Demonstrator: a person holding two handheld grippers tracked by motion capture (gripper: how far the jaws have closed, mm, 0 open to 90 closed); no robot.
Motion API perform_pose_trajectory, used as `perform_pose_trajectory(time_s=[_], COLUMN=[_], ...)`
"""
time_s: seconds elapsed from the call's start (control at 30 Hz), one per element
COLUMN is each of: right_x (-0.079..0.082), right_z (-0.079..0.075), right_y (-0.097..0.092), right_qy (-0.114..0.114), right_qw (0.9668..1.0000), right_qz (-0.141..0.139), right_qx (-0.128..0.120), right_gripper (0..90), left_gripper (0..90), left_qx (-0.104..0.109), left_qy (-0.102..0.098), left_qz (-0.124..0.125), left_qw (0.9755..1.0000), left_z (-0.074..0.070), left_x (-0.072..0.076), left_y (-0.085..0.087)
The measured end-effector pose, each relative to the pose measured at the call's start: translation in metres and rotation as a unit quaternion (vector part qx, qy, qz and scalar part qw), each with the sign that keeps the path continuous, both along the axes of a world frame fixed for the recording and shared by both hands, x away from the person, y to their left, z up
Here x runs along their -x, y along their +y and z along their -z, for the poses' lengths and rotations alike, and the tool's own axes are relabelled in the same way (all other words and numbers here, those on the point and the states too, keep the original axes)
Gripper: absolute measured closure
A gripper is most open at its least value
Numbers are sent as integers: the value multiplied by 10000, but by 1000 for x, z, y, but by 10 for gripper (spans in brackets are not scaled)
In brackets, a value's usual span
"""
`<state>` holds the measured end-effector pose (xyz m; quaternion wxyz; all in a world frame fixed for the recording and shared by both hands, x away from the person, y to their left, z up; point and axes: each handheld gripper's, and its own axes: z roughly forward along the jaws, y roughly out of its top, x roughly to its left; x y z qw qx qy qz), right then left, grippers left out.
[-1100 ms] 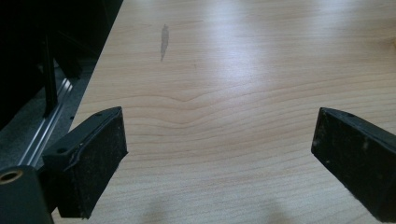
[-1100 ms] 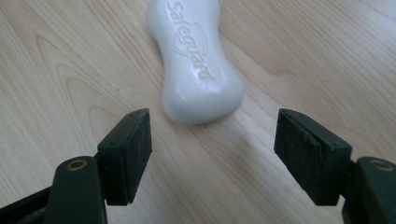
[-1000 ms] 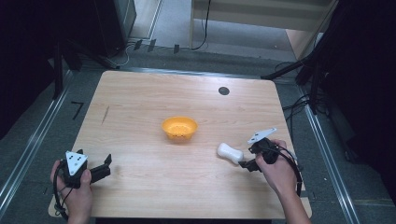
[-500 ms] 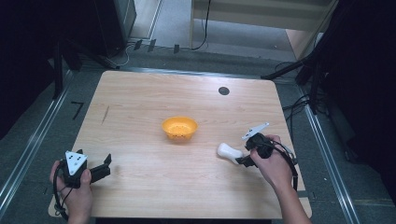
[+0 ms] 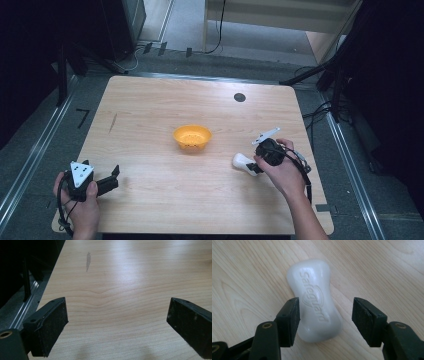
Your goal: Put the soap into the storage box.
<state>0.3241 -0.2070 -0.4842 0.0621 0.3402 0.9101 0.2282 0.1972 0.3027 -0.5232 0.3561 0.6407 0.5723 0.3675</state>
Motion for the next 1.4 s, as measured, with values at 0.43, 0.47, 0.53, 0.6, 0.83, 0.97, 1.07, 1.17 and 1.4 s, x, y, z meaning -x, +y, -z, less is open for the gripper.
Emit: perform_pose_trajectory(time_s=[0.43, 0.47, 0.53, 0.6, 0.83, 0.97, 1.07, 1.17, 1.4], right_x=[-5, -5, -6, -6, -6, -8, -9, -11, -12], right_z=[4, 4, 6, 6, 9, 12, 14, 18, 23], right_y=[7, 7, 7, 7, 12, 15, 16, 17, 23], right_qy=[90, 90, 89, 111, 201, 260, 269, 314, 400], right_qw=[9995, 9995, 9992, 9992, 9987, 9987, 9987, 9984, 9970], right_qz=[-309, -309, -377, -374, -465, -428, -419, -433, -516], right_qx=[-22, -22, -22, -27, -3, 86, 147, 205, 409], right_gripper=[480, 480, 470, 464, 445, 440, 431, 421, 442], left_gripper=[37, 40, 40, 41, 43, 48, 51, 53, 60], left_qx=[-34, -34, -41, -50, -60, -58, -56, -63, -102], left_qy=[8, 8, 8, 9, 12, 15, 18, 23, 53], left_qz=[-11, -11, -9, -10, -4, -1, -3, -3, 19], left_qw=[10000, 10000, 10000, 10000, 10000, 10000, 10000, 10000, 9999], left_z=[0, 0, 0, 0, 0, 0, 0, 0, 0], left_x=[0, 0, 0, 0, 0, 0, -1, -1, -1], left_y=[-1, -1, -1, -1, -1, -1, -1, -1, -2])
